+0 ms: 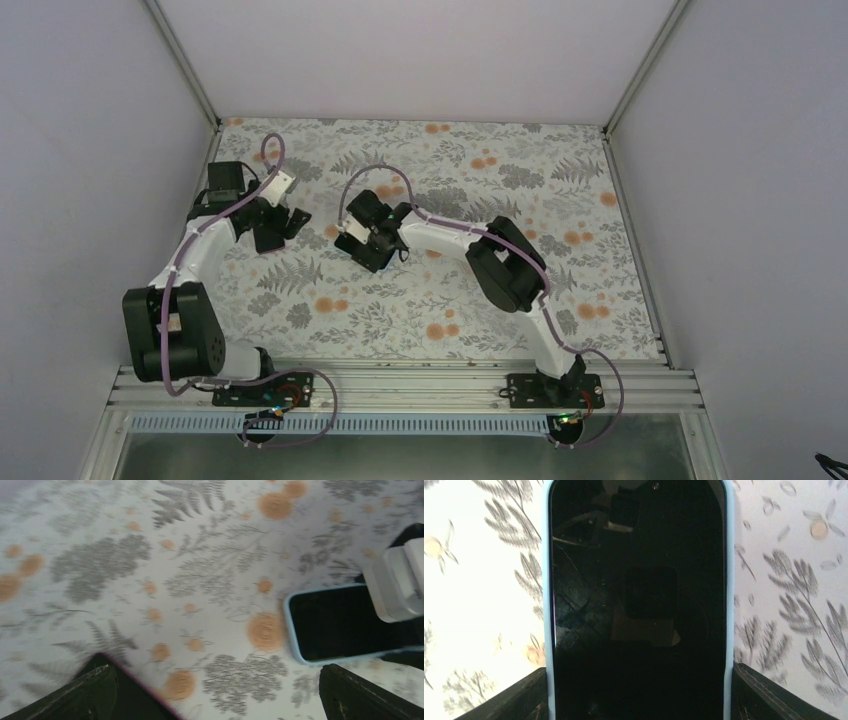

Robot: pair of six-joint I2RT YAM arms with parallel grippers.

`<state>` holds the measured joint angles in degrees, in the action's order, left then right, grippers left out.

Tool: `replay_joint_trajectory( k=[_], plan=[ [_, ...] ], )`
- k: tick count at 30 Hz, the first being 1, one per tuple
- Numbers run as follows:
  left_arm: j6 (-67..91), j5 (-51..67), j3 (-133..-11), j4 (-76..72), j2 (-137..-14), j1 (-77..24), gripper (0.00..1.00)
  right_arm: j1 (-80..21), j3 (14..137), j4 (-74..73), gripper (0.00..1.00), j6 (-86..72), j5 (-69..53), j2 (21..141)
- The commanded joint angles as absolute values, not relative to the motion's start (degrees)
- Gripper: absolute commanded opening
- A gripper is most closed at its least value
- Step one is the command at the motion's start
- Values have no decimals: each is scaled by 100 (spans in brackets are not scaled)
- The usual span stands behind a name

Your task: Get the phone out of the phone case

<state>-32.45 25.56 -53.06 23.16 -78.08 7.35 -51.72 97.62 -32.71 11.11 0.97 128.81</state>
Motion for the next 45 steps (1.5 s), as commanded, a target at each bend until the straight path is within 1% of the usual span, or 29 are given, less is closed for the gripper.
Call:
replay_joint_trajectory(
  k=[1, 4, 8, 14, 24, 27, 30, 31, 32, 35, 38, 41, 43, 44, 45],
  plan=[
    [-3221, 3902, -5626, 2935, -8271, 740, 100, -5164, 9429, -3247, 63, 1381, 577, 12359],
    [-3232, 4482, -5850, 3214, -8720, 660, 100, -5159, 9401, -3207, 63, 1380, 533, 12135],
    [-3311, 4905, -6209, 3526, -9377, 460, 100, -5159, 9404, -3182, 63, 1349, 522, 11954],
    [-3508, 5156, -6896, 3996, -10254, 351, 100, -5173, 9491, -3208, 63, 1339, 508, 11735],
    [-3664, 5548, -7724, 4576, -11098, 56, 99, -5283, 9970, -3380, 63, 1281, 364, 11773],
    [-3919, 5755, -7832, 4891, -11220, -72, 97, -5313, 10040, -3355, 63, 1275, 403, 11757],
    [-3916, 5777, -7826, 4902, -11292, -153, 95, -5325, 10130, -3401, 63, 1300, 411, 11751],
    [-3897, 5835, -7829, 4908, -11306, -150, 93, -5326, 10155, -3428, 63, 1293, 406, 11751],
    [-3903, 5895, -7864, 4948, -11327, -149, 89, -5332, 10167, -3430, 63, 1292, 396, 11751],
    [-4112, 6109, -8067, 5291, -11411, -149, 69, -5335, 10118, -3394, 63, 1296, 422, 11747],
    [-4319, 6275, -8169, 5557, -11428, -154, 54, -5339, 9995, -3323, 63, 1323, 493, 11702],
    [-4546, 6438, -8259, 5827, -11452, -154, 44, -5340, 9890, -3247, 63, 1349, 509, 11647],
    [-4797, 6577, -8341, 6108, -11517, -163, 36, -5336, 9866, -3236, 65, 1345, 516, 11639],
    [-4969, 6640, -8402, 6314, -11570, -178, 31, -5330, 9843, -3228, 67, 1349, 519, 11625],
    [-5174, 6688, -8456, 6509, -11609, -190, 25, -5327, 9817, -3207, 71, 1353, 509, 11603]
  ],
)
